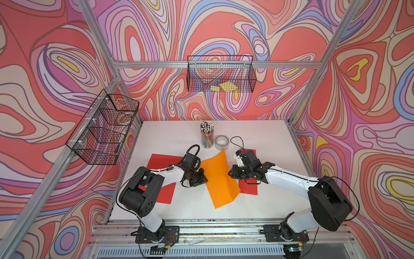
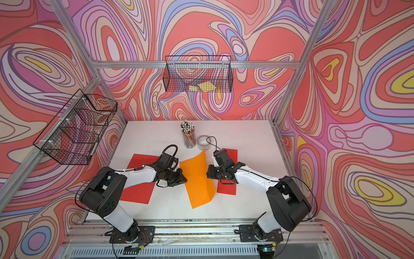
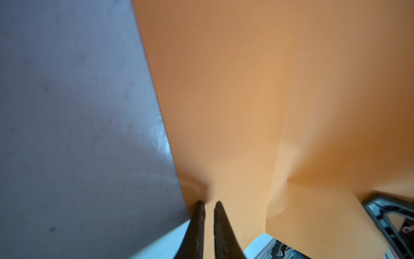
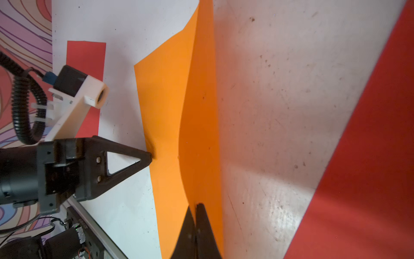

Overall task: Fold the rectangular paper in half along the long edge
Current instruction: Fold the paper at the center of the board.

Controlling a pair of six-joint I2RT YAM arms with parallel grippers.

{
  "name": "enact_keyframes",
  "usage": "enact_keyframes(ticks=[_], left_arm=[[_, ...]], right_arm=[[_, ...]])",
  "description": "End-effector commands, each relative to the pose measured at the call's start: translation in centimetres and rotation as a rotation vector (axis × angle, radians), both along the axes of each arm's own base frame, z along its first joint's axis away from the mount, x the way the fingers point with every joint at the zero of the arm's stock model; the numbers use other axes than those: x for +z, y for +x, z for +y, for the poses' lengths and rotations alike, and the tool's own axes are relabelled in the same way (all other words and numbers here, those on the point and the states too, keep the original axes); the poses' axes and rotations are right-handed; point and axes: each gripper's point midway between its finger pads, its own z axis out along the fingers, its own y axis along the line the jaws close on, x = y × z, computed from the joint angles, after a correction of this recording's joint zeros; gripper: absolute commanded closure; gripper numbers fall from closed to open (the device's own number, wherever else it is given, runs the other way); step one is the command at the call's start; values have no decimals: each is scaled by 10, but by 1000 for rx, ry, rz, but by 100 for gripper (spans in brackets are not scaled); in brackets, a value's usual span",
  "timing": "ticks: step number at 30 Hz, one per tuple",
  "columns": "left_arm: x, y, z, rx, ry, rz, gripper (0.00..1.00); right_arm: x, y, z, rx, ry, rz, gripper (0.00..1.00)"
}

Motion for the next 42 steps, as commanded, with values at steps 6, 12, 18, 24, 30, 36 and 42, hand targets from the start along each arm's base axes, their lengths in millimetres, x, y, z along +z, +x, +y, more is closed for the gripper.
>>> enact_keyframes(ticks=[6,12,18,24,30,36,42], left_arm=[[-18,-11,5,-5,37,55,87],[-21,-11,5,-3,36,61,87],[-20,-12,6,-3,38,59,87],[-19,-13,7,-3,41,57,87],[-19,-13,7,-3,40,60,87],[-20,-14,8,-2,44,59,87],[-19,-14,8,-3,44,57,87]], right_arm=[[8,-11,26,66,81,2,100],[-2,-18,42,96,102,31,100],[-9,-23,56,129,109,51,100],[-14,-24,62,135,131,68,100],[-21,-29,73,167,157,100,100],[-30,-31,79,175,190,136,100],[-33,-33,83,187,206,150,96]])
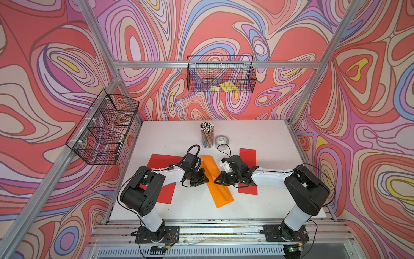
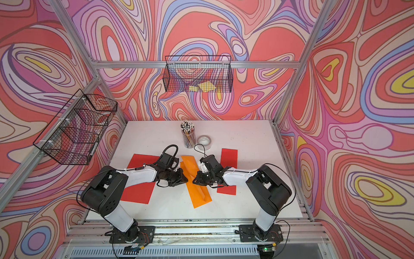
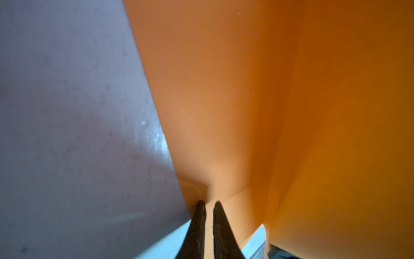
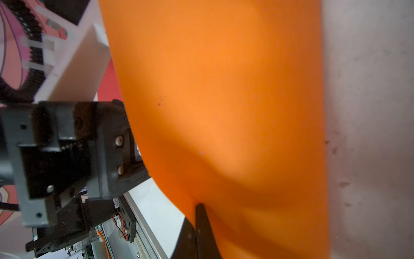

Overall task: Fold the rectangular paper in half along the long edge
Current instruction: Fold the paper at the center of the board.

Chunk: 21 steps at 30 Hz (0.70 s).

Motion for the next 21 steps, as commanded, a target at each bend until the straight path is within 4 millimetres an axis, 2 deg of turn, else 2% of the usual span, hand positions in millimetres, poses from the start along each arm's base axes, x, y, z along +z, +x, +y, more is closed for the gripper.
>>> enact_keyframes(ticks=[1,8,9,13,14,15,21], left_arm=[[-19,-15,13,7,70,59,87],[-20,-15,13,7,71,60,88],[-20,-16,13,6,71,63,88],[-20,-16,13,7,72,63,88],[-20,-16,13,5,71,62,88],[-19,-16,13,5,71,62,88],[-18,-17,14,5,74,60,88]], right_arm=[[-2,-3,7,22,24,18,95],[-4,-10,15,51,90,48,69],[-4,-11,16,57,101,52,67],[-3,-12,17,53,121,61,65],[-14,-14,15,43,103,83,65],[-16,-14,15,36,102,87,65],[-28,-15,11,13,76,117,72]])
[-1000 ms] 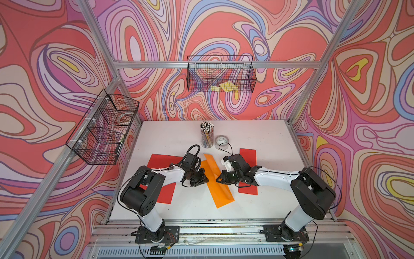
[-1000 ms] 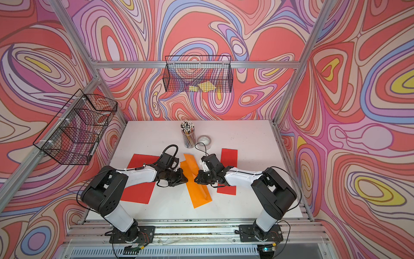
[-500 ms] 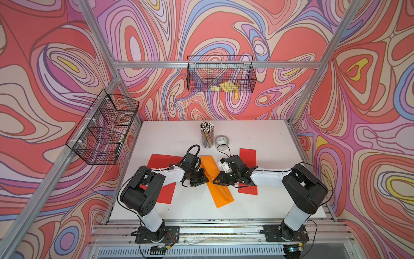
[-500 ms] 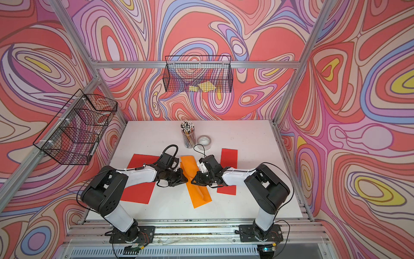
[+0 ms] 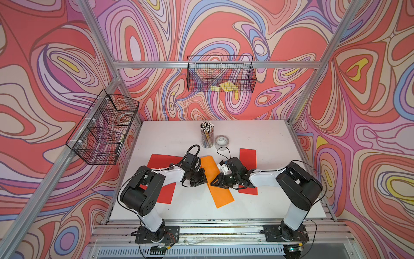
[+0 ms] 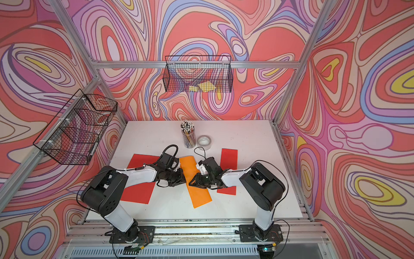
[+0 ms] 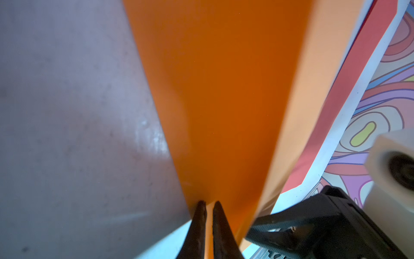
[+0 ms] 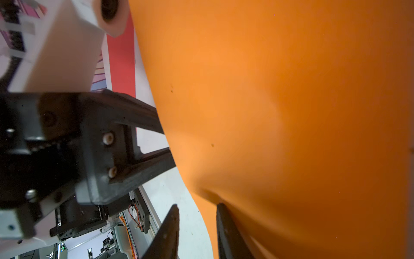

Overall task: Fold the rectangular paper in half along the long edge
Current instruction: Fold the paper at the center of the board.

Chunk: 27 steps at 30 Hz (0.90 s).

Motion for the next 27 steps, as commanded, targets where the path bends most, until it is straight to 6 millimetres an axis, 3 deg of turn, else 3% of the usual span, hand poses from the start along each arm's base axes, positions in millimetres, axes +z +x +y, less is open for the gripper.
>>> enact_keyframes(ticks=[1,14,21,27], left_arm=[[-18,-17,14,5,73,62,88],[-6,-18,24,12,115,33,87],[22,-6,31,48,102,-47,68],[19,-6,29,46,94,-29,63]], right_arm=[[-9,-4,0,-6,-6,20,74],[-27,-9,-5,-13,-38,70,77],[-30,-9,-5,-8,-45,76,78],[-30,-8,-4,-2,-45,74,78]])
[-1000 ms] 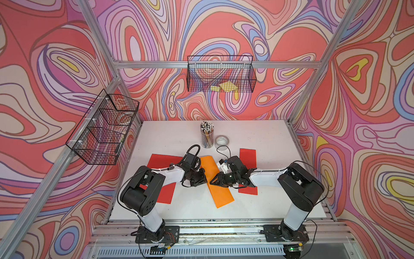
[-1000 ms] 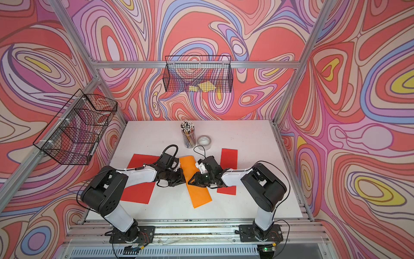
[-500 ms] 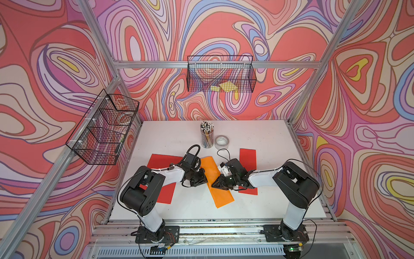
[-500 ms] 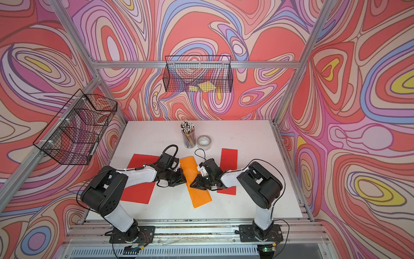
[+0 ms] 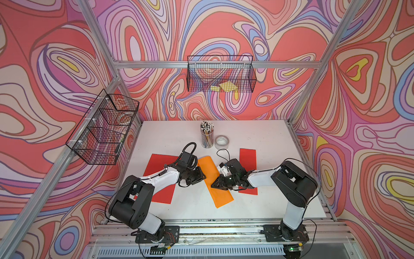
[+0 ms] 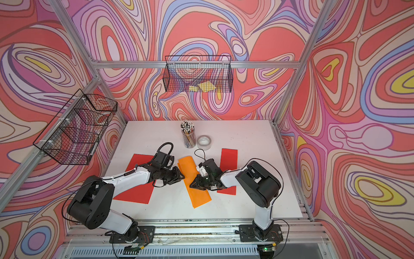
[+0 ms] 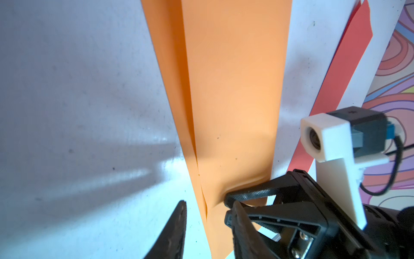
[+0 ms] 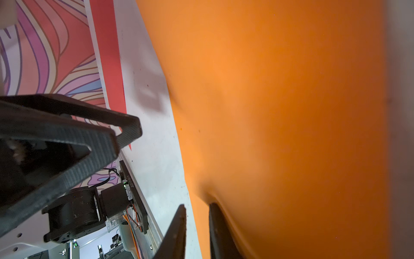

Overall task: Fold the rectangular paper in half along the long edge
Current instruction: Fold the paper at the center of the board.

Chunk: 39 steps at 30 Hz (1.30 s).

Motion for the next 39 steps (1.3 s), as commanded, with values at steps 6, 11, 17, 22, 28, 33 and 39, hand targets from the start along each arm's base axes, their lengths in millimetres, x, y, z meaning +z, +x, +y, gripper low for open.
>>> enact_keyframes(ticks=[6,11,17,22,28,33,39], left_arm=[[-20,-3,1,1,30,79,78],[-28,-6,3,5,49,101,84],[-28,-6,-1,15,12,89,79],[-33,-6,-7,5,-2,100,78],[-37,-6,-15,-8,-9,110,78],[-39,-7,-13,-14,6,115,81],[-41,-11,-9,-20,26,124,86]], right_arm=[[-17,-5,-3,7,-46,32,78],[-12,-4,-3,10,-42,21,78],[-9,-5,1,26,-22,30,78],[0,-5,8,45,15,31,79],[9,-6,11,58,40,22,78],[12,-6,12,61,49,21,78],[7,-7,13,59,54,39,78]])
